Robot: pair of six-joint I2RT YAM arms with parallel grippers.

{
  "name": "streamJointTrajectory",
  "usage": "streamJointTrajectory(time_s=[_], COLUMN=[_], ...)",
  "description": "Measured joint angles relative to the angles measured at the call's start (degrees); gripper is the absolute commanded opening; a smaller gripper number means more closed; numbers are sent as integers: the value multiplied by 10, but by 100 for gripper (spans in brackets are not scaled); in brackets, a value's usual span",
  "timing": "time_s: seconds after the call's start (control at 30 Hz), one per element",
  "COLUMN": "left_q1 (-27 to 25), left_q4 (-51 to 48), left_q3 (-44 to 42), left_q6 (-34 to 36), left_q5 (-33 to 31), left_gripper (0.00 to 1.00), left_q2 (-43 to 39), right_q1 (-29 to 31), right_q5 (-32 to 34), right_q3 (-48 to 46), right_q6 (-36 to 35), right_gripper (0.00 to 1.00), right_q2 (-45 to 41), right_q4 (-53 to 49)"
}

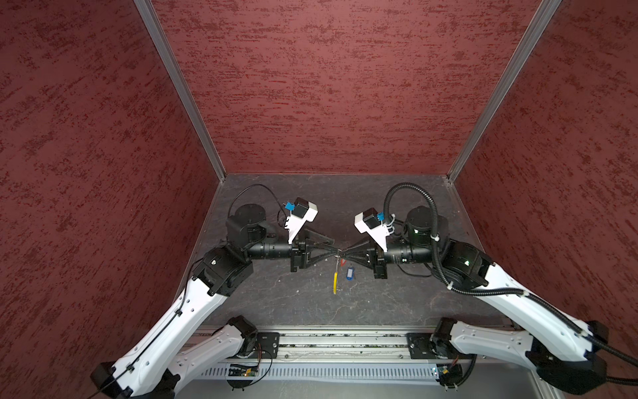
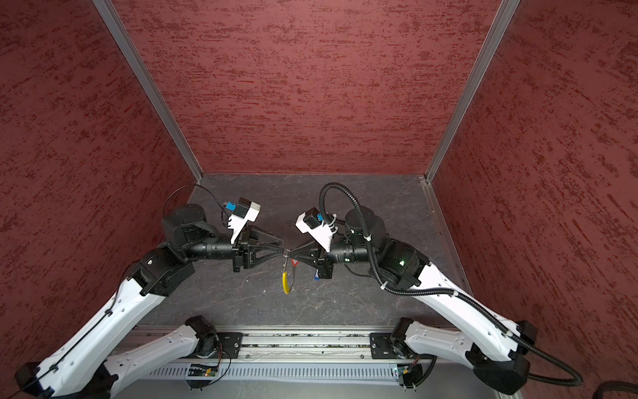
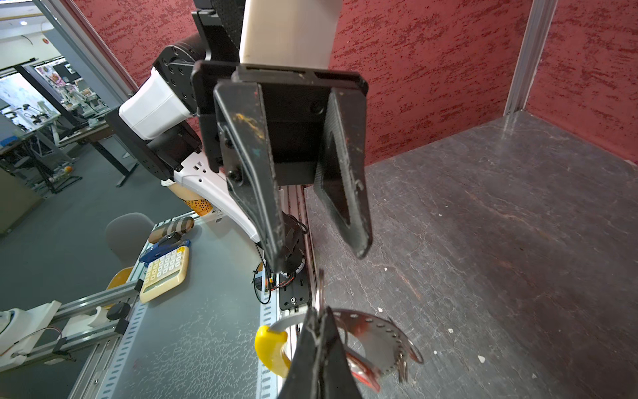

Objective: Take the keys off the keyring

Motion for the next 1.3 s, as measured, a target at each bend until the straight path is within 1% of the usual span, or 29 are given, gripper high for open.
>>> streamJointTrajectory(time_s=[0.17, 0.23, 0.53, 0.7, 0.93, 1.03, 1.23, 1.3], left_q1=[-17, -21, -26, -27, -27, -27, -27, -27], left_q4=[-18, -27, -41, -41, -41, -41, -41, -41], left_q3=[8, 11, 11, 11, 11, 12, 14, 14], left_q6=[14, 19, 28, 28, 28, 28, 30, 30], left_q5=[0, -2, -9, -15, -18, -17, -18, -18], left_gripper=[31, 27, 24, 24, 21, 16, 15, 14], left_q2=[11, 16, 15, 12, 13, 13, 14, 14], right_q1=[0, 0, -1, -2, -3, -3, -3, -3], right_q5=[-2, -2, -2, -2, -2, -2, -4, -4], right_q3=[7, 7, 7, 7, 7, 7, 7, 7], right_q6=[-1, -1, -1, -1, -1, -1, -1, -1], right_gripper=[0, 0, 0, 0, 0, 0, 0, 0], right_q2=[3, 3, 3, 3, 3, 3, 6, 6], right_q4=[-3, -4, -4, -4, -4, -4, -3, -3])
